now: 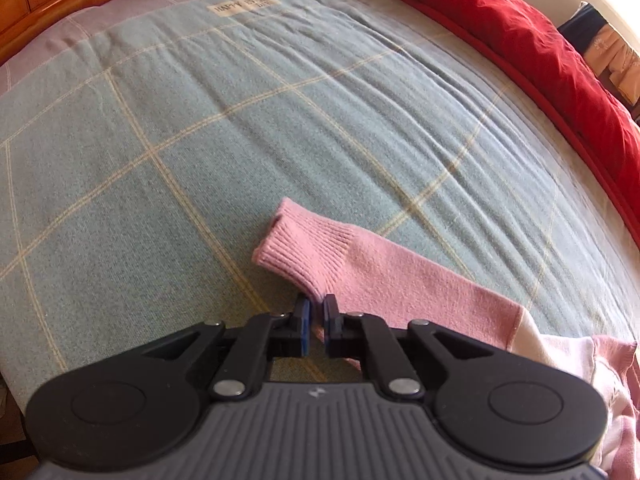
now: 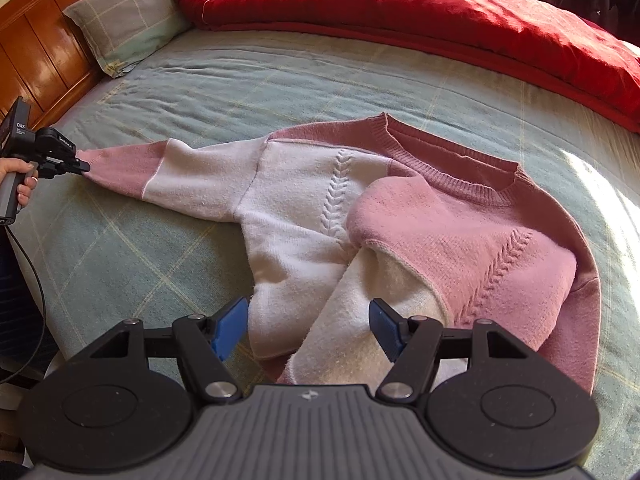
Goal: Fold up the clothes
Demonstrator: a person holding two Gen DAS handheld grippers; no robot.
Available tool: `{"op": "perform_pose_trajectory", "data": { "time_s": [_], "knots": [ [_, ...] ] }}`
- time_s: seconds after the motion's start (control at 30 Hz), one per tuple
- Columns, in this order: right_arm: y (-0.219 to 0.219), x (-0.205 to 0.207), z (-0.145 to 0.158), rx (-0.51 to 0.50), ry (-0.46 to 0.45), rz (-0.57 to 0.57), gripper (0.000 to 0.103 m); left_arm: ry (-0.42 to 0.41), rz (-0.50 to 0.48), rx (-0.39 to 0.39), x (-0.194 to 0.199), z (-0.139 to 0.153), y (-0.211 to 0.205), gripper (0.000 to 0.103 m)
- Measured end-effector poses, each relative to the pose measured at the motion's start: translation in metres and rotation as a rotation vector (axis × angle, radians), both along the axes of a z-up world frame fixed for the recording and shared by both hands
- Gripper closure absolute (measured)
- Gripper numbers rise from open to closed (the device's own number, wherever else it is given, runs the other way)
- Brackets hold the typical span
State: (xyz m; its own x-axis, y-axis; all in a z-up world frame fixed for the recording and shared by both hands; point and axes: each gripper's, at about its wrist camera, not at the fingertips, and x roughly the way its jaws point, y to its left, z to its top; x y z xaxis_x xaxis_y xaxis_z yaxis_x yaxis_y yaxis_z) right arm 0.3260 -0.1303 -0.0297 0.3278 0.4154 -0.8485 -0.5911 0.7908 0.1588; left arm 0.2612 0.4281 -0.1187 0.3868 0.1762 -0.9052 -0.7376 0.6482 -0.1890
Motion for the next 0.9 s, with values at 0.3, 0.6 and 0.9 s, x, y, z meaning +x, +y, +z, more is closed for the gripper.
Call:
{"op": "perform_pose_trajectory", "data": {
  "time_s": [0.3,0.6,0.9],
  "knots": [
    [-0.004,-0.004,0.008,0.033,-0.019,0.016,0.032,0.079,-0.081,0.134,-0.009,0.028,-0.011,0.088],
    [-0.018,-0.002,0.008,0.073,-0.029,0.011,0.032,-0.025,-0.343,0.178,0.034,0.070,-0.067,0.085],
    [-0.039,0.003,0.010,0.070,-0.055,0.007,0.031,-0.048,-0.736,0.123,0.143,0.034,-0.177,0.076]
  ]
}}
